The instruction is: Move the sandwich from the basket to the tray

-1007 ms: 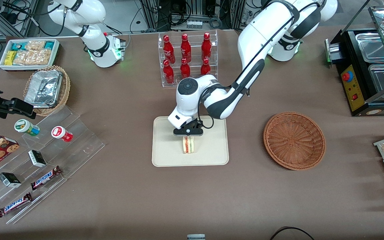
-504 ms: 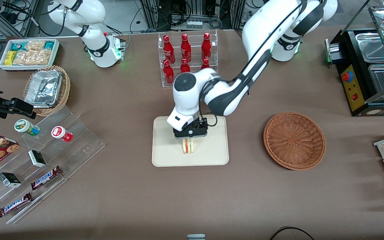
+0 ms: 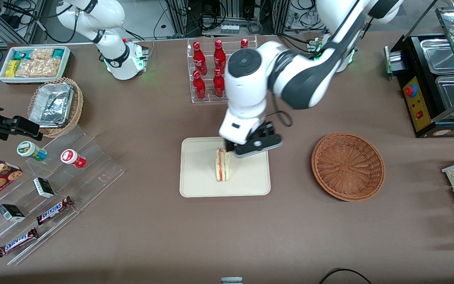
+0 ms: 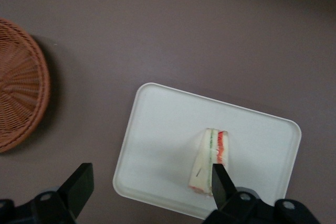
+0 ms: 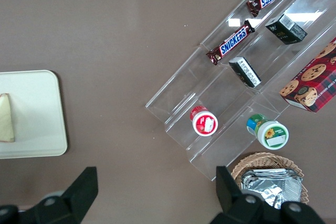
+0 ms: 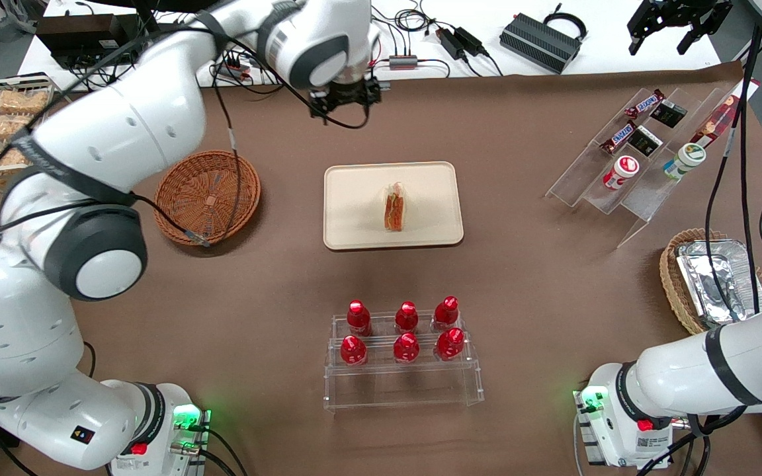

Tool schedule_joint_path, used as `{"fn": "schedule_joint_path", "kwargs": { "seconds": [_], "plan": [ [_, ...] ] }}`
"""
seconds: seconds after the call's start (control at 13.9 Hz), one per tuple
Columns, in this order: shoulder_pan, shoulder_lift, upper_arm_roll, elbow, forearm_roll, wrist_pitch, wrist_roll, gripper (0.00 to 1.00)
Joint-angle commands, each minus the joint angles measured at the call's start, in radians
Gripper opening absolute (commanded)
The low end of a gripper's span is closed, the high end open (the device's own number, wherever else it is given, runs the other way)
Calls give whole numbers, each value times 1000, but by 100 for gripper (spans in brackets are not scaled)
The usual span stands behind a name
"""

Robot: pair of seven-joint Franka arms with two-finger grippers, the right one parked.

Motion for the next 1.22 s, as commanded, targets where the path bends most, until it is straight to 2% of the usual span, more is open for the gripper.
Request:
{"fn": "schedule_joint_path", "kwargs": {
  "seconds": [0.0,0.36,0.5,0.79,0.86,1.01,1.15],
  "plan": [
    [61,-98,2,-43,-53,-62,5,99],
    [117,-181,17,-58,-67,-160,49,99],
    [187,-211,18,-60,-130,-200,144,99],
    [278,-267,23,-95,-136,-240,249,99],
    [330,-288,22,-109,-142,-243,320,99],
    [423,-327,23,-111,-208,-282,492,99],
    [496,-353,23,-117,-218,-299,601,99]
  ]
}}
